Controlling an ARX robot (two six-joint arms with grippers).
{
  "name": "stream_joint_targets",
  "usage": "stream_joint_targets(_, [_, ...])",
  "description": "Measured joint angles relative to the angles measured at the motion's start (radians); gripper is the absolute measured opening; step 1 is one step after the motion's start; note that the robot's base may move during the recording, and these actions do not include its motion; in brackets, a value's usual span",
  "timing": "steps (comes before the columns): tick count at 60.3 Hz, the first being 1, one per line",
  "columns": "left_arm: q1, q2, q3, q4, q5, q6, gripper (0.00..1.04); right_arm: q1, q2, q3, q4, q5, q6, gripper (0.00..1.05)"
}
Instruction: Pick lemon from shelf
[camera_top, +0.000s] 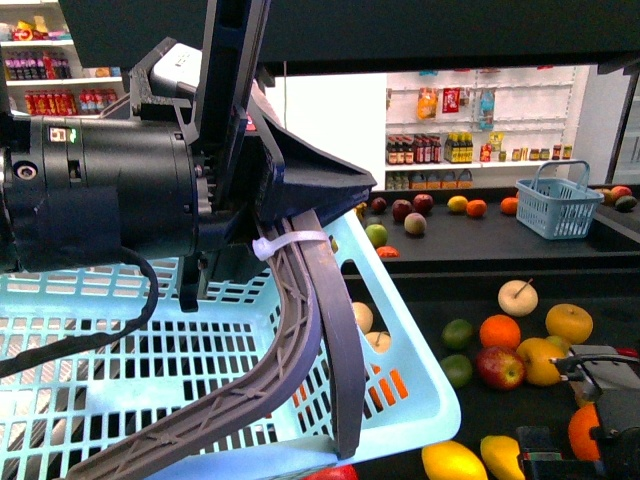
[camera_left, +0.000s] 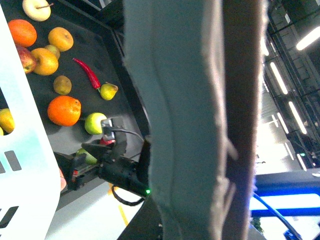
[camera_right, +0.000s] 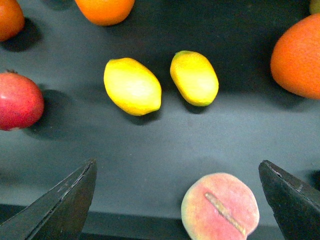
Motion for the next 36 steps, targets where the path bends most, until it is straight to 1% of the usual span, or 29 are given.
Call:
stream_joint_targets(17, [0.000,0.000,0.000,0.000,-0.001,0.000,0.07,-0.016,0.256,0.230,0.018,-0.034,-0.089,0.97])
stream_joint_targets(36, [0.000,0.000,0.000,0.000,-0.001,0.000,0.07,-0.020,0.396,0.420,0.019,-0.045,-0.156,0.97])
